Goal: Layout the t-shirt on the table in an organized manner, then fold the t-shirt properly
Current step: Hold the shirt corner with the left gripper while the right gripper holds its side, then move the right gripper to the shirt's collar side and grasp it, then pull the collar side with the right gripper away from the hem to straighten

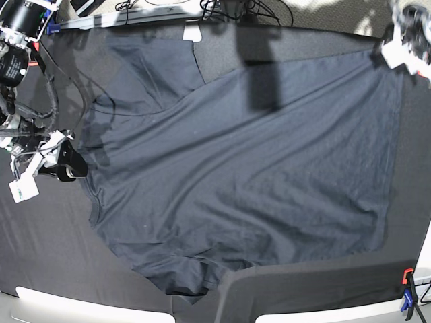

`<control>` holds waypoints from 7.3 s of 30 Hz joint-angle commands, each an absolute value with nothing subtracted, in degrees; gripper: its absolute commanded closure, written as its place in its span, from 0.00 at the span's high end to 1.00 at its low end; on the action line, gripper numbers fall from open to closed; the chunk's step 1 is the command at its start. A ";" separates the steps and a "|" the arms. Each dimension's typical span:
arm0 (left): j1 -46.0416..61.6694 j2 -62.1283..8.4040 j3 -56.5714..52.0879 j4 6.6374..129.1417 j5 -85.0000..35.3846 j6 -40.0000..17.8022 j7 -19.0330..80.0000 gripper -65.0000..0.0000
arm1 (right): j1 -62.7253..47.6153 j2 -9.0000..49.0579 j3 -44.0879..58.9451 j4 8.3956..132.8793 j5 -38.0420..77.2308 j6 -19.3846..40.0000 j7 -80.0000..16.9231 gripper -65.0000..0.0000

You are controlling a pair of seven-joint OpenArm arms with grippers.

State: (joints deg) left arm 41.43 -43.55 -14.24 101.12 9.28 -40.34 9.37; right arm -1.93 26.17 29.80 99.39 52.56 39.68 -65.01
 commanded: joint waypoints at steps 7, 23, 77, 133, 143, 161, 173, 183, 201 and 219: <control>41.93 -44.47 -14.50 101.69 8.88 -40.00 8.86 0.29 | -1.13 27.14 30.30 100.33 54.02 40.00 -64.12 0.29; 37.78 -44.56 -3.70 97.56 14.92 -34.50 9.41 0.29 | -1.13 27.16 30.33 100.33 54.02 40.00 -64.03 0.29; 37.01 -49.43 -3.70 93.71 12.67 -21.80 17.58 0.28 | -1.13 27.14 30.33 100.33 54.06 40.00 -64.31 0.29; 36.80 -49.36 -3.70 93.71 13.91 -21.82 11.07 0.00 | -32.38 38.41 2.42 123.98 -10.39 40.00 -33.15 0.29; 36.80 -49.41 -3.70 93.71 13.91 -21.82 11.03 0.00 | -32.25 40.21 -5.06 122.32 -22.17 40.00 -33.63 0.29; 36.64 -49.39 -3.70 93.73 13.91 -21.82 11.00 0.00 | -30.85 42.72 -11.84 111.59 -43.40 38.26 -17.26 0.29; 36.64 -49.39 -3.70 93.73 13.91 -21.82 12.34 0.00 | -22.65 42.68 -25.63 105.21 -50.96 35.07 -18.46 0.29; 36.64 -49.39 -3.70 93.73 13.89 -21.82 12.29 0.00 | -19.29 39.48 -27.40 103.85 -50.37 29.95 -18.63 0.29; 36.69 -49.21 -3.70 93.71 13.89 -21.82 12.40 0.00 | -18.33 39.24 -27.40 104.88 -46.02 34.72 -21.06 0.00; 36.64 -49.21 -3.70 93.73 10.59 -21.78 15.33 0.00 | -18.57 46.17 -14.46 115.44 -24.18 32.27 -26.41 0.00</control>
